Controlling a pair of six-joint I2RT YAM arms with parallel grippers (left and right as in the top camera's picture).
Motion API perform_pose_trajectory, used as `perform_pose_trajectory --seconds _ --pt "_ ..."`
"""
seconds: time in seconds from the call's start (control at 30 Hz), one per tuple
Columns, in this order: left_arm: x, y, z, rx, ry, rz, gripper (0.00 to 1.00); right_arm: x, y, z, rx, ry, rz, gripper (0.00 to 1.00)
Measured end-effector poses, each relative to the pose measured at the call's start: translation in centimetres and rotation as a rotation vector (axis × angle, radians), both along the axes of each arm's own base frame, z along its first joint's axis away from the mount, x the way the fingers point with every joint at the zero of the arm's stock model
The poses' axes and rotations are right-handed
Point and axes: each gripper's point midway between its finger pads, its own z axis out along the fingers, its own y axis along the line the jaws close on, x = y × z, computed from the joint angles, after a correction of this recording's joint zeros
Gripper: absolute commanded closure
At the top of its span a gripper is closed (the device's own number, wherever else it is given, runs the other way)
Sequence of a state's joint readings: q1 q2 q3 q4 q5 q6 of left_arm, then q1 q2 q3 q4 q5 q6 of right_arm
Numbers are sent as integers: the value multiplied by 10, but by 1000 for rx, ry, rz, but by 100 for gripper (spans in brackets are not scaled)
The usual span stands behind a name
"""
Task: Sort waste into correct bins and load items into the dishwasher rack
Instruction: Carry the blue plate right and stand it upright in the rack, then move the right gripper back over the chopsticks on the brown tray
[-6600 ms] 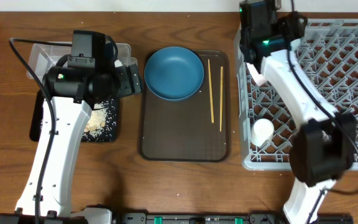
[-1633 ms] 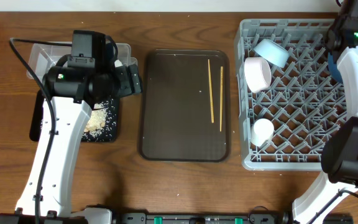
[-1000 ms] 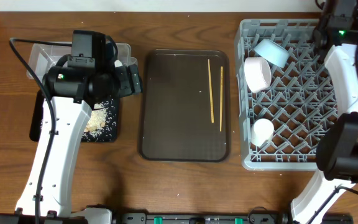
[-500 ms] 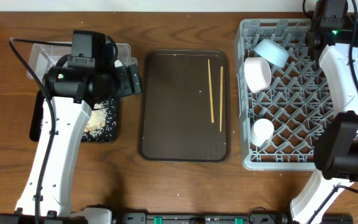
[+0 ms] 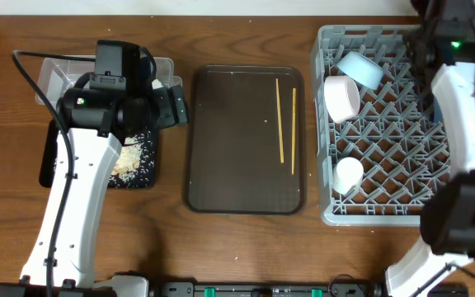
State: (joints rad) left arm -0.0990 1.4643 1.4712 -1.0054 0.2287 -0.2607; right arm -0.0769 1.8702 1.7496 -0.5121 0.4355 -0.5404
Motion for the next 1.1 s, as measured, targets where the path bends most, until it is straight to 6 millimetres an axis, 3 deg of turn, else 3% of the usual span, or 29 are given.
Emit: perform_pose_trajectory --seconds 0.07,0.2,0.37,0.6,0.7,0.77,0.87,0.97,1.1 --pt "0 0 0 0 0 0 10 -3 15 27 92 -91 38 1" --pt "0 0 0 0 0 0 10 -12 40 56 301 -206 73 1" --pt "0 0 0 0 0 0 10 -28 86 46 627 -157 139 1" --pt "0 0 0 0 0 0 10 -40 182 43 978 -36 344 3" --pt "0 0 0 0 0 1 10 -50 238 23 1007 67 364 8" --pt "0 0 0 0 0 0 10 -59 278 -1 990 148 351 11" --pt "0 0 0 0 0 1 10 -71 322 -35 944 236 318 22" --pt "0 0 0 0 0 1 10 -82 346 -66 892 290 246 33" --pt "0 0 0 0 0 1 10 -85 355 -103 834 318 147 43"
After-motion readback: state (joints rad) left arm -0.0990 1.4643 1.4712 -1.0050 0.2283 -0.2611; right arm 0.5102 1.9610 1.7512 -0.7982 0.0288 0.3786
